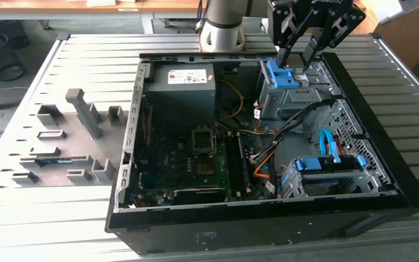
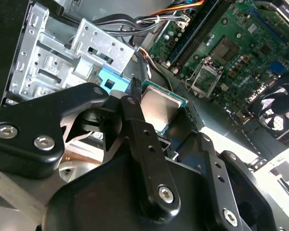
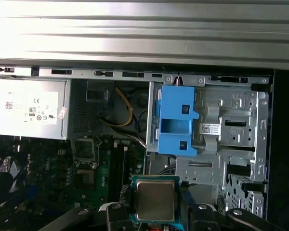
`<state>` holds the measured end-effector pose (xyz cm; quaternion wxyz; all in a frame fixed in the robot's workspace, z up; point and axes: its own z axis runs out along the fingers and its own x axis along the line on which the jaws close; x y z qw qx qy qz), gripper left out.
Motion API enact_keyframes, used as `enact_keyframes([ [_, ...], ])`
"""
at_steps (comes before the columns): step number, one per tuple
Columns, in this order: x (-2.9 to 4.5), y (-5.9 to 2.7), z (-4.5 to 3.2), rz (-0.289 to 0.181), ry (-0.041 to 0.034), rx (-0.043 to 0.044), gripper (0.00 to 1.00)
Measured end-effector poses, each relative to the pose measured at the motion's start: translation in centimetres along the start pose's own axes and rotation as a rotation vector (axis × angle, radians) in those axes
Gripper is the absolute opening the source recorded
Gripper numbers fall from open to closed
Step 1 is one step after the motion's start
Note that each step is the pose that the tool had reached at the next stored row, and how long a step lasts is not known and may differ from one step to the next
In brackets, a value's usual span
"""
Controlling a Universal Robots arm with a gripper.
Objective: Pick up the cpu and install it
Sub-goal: 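Pick up the cpu and move it towards the insertion slot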
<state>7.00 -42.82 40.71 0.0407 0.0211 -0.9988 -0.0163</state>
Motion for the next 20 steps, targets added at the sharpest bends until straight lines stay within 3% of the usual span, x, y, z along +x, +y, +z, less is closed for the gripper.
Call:
enact_keyframes([
  [3,0.00,0.00,0.01,0.000,-0.0008,-0.0001,0.47],
  [4,0.01,0.00,0.03,0.000,-0.0110,0.0005,0.47],
  [8,0.00,0.00,0.10,-0.002,-0.0684,0.0030,0.47],
  [9,0.00,-0.01,0.12,-0.002,-0.0799,0.0034,0.47],
  [12,0.00,-0.01,0.12,-0.003,-0.0891,0.0038,0.47],
  [16,0.02,0.00,0.11,-0.003,-0.0903,0.0040,0.47],
  [20,1.23,-0.10,0.24,-0.002,-0.0900,0.0194,0.47],
])
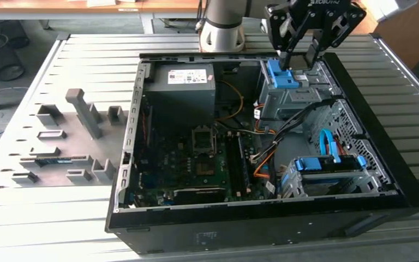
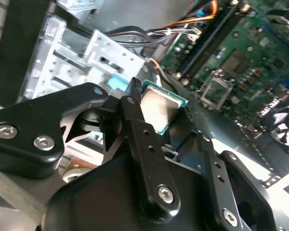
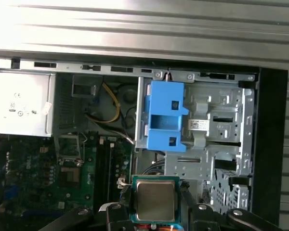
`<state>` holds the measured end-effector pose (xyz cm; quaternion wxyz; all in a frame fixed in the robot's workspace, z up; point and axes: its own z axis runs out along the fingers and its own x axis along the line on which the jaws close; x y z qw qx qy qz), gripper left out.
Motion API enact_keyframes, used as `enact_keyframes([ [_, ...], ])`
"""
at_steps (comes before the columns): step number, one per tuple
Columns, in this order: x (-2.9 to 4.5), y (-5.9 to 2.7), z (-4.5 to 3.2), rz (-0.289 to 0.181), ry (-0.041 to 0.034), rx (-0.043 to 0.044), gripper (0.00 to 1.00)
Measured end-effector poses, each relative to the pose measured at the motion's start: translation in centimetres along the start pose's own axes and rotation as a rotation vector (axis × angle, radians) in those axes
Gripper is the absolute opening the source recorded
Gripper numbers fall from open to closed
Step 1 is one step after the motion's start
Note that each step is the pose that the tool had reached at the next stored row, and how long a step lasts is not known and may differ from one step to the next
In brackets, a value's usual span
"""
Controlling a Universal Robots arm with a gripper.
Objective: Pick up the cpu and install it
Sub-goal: 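Pick up the cpu and move it towards the insertion slot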
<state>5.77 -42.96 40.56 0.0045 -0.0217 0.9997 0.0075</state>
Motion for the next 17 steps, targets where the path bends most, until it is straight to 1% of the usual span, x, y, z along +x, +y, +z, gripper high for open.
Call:
enact_keyframes([
  [2,0.56,-0.26,0.06,0.000,0.0001,0.0017,0.47],
  [5,1.25,-1.03,0.48,0.000,0.0001,0.0013,0.47],
  [8,1.98,-1.62,0.84,0.000,-0.0001,-0.0024,0.47],
  [9,2.22,-1.74,0.90,0.000,-0.0003,-0.0055,0.47],
  [10,2.47,-1.79,0.91,0.000,-0.0006,-0.0153,0.47],
  [11,2.69,-1.81,0.91,0.000,-0.0013,-0.0300,0.47],
  [13,3.04,-1.83,0.91,0.001,-0.0028,-0.0648,0.47],
  [14,3.16,-1.88,0.97,0.001,-0.0032,-0.0739,0.47],
  [15,3.25,-1.95,1.17,0.003,-0.0035,-0.0746,0.47],
  [17,3.38,-1.97,1.51,0.015,-0.0044,-0.0735,0.47],
])
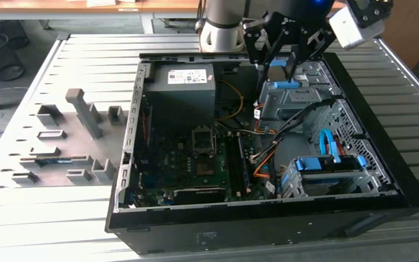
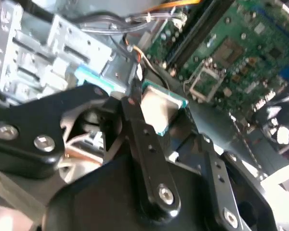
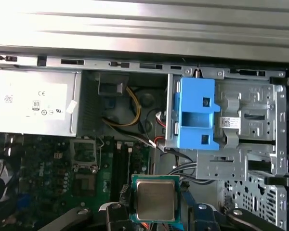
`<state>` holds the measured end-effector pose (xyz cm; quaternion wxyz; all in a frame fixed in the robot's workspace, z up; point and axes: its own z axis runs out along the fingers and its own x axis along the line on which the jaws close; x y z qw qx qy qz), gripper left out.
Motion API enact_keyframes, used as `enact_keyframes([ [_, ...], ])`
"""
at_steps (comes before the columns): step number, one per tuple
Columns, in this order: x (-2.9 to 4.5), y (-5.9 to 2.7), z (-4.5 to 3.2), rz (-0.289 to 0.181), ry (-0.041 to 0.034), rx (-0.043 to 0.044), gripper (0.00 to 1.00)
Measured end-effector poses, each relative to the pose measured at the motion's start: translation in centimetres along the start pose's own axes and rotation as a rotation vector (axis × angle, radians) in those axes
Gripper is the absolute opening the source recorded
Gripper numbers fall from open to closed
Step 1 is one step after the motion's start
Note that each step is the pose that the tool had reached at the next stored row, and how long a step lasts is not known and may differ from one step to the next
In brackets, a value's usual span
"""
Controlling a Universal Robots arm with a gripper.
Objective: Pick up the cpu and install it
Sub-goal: 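Pick up the cpu and move it towards the insertion slot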
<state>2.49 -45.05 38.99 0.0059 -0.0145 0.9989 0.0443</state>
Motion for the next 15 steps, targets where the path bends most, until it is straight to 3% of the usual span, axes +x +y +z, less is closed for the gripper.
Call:
enact_keyframes([
  [7,0.17,-0.08,0.96,0.100,-0.0105,0.0047,0.47],
  [15,2.39,-0.69,2.19,0.098,-0.0098,0.0046,0.47],
])
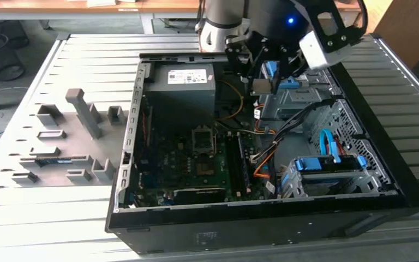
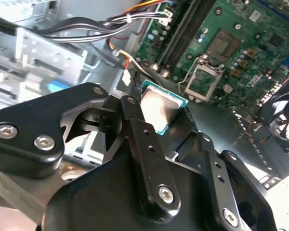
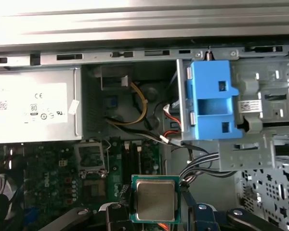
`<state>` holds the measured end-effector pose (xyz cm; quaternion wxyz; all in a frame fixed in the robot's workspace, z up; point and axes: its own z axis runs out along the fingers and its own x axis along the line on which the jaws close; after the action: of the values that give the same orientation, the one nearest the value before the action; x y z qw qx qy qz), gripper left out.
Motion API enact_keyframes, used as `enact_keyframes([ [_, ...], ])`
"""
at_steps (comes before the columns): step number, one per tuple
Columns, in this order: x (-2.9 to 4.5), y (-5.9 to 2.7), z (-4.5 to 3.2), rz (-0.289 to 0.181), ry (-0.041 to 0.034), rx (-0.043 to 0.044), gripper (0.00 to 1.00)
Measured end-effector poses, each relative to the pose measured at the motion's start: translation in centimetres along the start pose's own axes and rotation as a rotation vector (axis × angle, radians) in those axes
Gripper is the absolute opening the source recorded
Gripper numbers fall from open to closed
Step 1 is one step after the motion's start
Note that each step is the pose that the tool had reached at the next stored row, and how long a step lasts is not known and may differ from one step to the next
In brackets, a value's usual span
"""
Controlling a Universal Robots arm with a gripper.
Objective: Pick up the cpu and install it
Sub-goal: 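Pick up the cpu and move it towards the insertion slot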
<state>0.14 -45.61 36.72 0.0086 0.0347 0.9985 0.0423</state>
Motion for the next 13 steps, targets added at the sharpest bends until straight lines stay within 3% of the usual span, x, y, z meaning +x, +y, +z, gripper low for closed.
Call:
enact_keyframes([
  [13,3.37,-0.67,2.27,0.000,0.0013,0.0001,0.47],
])
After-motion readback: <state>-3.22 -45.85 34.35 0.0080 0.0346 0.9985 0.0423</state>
